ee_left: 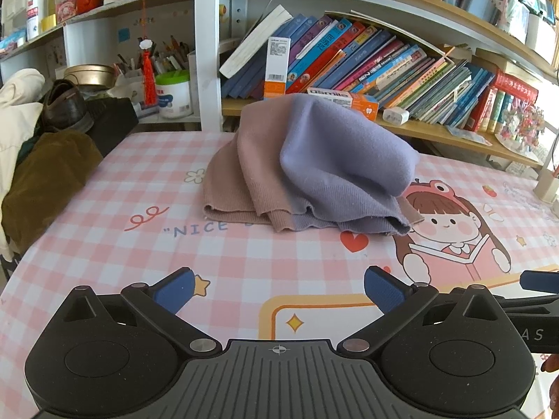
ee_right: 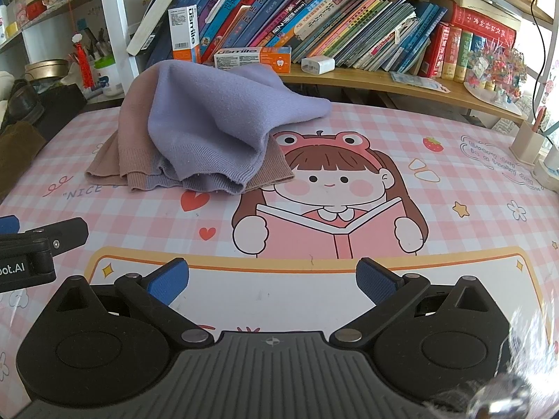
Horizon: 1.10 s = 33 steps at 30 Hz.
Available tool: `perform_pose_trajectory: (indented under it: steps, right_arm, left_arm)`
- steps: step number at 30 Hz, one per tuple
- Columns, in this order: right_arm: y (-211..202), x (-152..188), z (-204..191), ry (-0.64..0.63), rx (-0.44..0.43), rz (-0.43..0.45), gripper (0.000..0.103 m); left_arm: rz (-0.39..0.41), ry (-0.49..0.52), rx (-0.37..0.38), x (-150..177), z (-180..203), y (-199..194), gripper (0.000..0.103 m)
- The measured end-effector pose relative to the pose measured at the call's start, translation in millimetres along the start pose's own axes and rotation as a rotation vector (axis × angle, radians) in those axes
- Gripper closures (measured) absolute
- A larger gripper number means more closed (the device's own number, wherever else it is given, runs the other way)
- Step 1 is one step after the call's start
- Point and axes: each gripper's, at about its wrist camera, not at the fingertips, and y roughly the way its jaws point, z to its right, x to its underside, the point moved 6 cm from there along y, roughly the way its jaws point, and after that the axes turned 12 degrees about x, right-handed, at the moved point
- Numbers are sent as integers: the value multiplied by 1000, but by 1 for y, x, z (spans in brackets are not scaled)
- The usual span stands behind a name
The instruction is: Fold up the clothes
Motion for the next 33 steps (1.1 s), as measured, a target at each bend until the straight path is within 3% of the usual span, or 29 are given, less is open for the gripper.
perform_pose_trajectory:
  steps: [33]
  right_arm:
    - [-2,1,-3,2,3,-7,0]
  left_arm:
    - [-12,4,-1,0,0,-1,0]
